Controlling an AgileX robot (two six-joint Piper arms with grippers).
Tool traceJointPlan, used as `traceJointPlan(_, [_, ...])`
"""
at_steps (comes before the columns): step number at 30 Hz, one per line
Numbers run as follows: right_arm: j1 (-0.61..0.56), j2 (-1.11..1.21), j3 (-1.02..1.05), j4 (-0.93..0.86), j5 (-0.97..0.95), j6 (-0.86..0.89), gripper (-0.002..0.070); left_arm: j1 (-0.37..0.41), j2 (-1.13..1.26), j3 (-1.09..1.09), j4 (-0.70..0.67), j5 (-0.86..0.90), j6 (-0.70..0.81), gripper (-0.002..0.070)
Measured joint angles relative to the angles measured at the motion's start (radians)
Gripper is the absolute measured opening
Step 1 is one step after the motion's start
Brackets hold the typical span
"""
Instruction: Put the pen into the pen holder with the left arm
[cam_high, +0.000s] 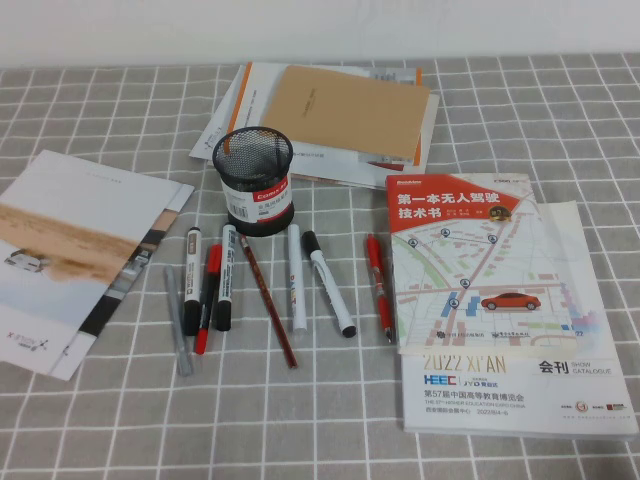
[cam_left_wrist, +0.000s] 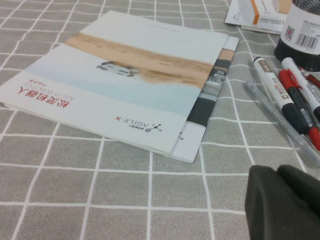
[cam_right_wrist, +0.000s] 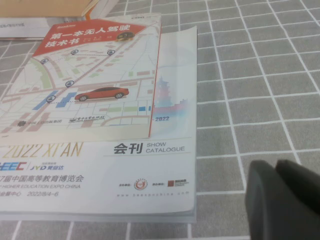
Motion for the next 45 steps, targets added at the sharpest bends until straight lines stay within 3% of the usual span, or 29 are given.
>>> traceJointPlan(35, [0.000, 0.000, 0.000, 0.000, 0.000, 0.000, -0.0013, 0.000, 0.000, 0.000, 0.037, -0.037, 0.007, -0.0002])
traceJointPlan(45, [0.000, 0.000, 0.000, 0.000, 0.000, 0.000, -0.0013, 0.000, 0.000, 0.000, -0.053, -0.222, -0.162, -0.0002])
